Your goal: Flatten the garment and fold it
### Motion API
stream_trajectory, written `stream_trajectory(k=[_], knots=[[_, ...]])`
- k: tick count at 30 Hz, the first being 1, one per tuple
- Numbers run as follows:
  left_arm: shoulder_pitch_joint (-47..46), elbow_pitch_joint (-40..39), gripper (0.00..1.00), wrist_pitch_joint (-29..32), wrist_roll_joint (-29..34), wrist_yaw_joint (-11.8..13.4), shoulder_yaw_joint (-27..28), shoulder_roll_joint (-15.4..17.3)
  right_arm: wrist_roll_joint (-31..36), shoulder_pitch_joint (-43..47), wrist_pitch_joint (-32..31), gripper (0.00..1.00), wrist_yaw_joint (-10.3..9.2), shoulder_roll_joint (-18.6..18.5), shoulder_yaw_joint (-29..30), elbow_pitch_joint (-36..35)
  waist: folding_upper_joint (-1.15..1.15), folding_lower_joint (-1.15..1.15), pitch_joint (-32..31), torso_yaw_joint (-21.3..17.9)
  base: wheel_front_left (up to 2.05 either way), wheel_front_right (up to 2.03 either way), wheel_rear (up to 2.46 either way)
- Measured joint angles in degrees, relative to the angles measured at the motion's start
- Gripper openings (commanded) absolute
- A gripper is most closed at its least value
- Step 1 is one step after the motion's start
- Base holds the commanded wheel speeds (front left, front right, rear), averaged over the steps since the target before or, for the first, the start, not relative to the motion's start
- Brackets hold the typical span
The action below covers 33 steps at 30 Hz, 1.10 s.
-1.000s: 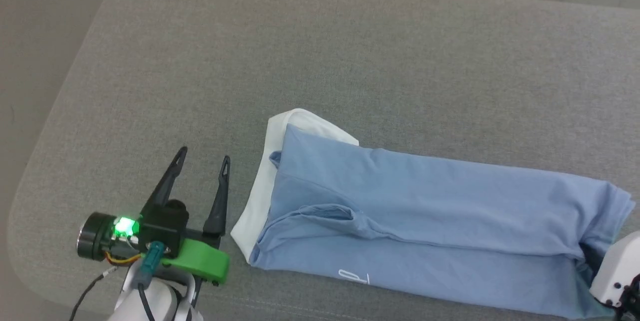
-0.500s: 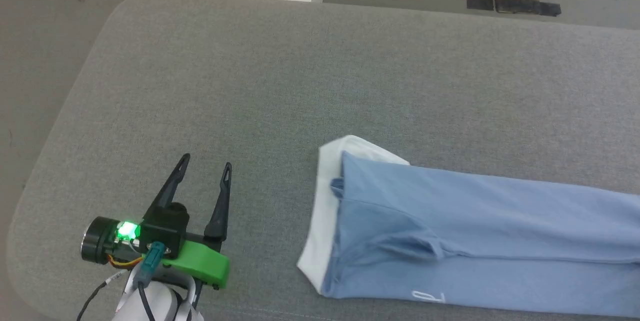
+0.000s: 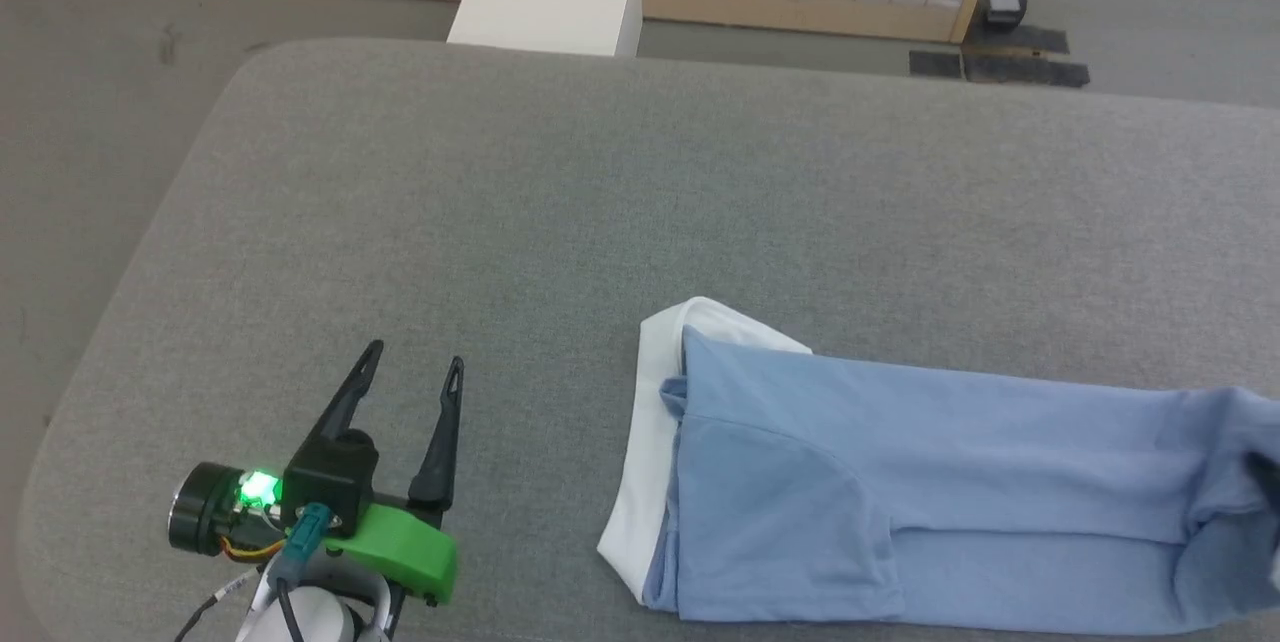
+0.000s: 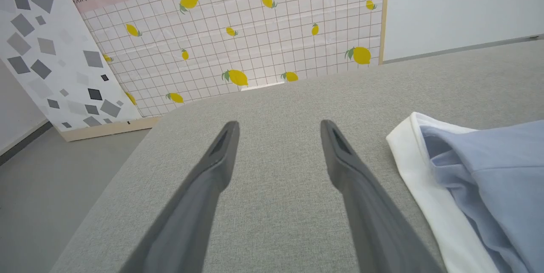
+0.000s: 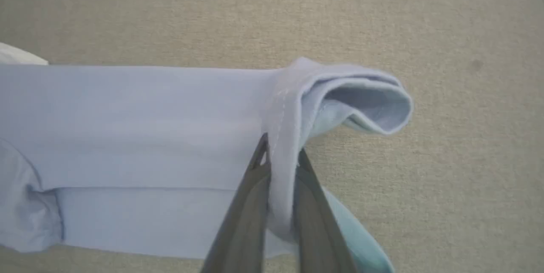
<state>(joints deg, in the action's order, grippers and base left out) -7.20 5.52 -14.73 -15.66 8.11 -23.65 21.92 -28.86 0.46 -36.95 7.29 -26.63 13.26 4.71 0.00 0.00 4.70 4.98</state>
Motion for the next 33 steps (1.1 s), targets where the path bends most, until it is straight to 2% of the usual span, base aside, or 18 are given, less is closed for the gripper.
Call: stream_trajectory(k=[9, 17, 24, 33], knots=[[0.3, 0.7, 1.0, 0.0, 0.5, -0.2, 1.0, -0.9, -4.8, 1.3, -8.3, 0.0, 0.0, 0.5, -9.5, -12.3, 0.0, 0.0, -1.3, 1.6, 0.0, 0.0, 0.0], [0.4, 1.1, 1.0, 0.0, 1.3, -0.4, 1.1, -1.8, -6.8, -4.0, -14.7, 0.0, 0.0, 6.8, -15.8, -18.1, 0.0, 0.0, -0.3, 4.2, 0.0, 0.0, 0.0], [0.1, 1.4, 1.0, 0.0, 2.6, -0.6, 1.2, -2.9, -5.6, -10.1, -18.3, 0.0, 0.0, 13.5, -21.2, -17.5, 0.0, 0.0, 1.6, 6.9, 0.0, 0.0, 0.0], [-0.7, 1.5, 1.0, 0.0, 3.6, -1.5, 1.4, -4.1, -0.7, -14.1, -18.1, 0.0, 0.0, 17.6, -25.3, -10.1, 0.0, 0.0, 4.5, 10.3, 0.0, 0.0, 0.0]])
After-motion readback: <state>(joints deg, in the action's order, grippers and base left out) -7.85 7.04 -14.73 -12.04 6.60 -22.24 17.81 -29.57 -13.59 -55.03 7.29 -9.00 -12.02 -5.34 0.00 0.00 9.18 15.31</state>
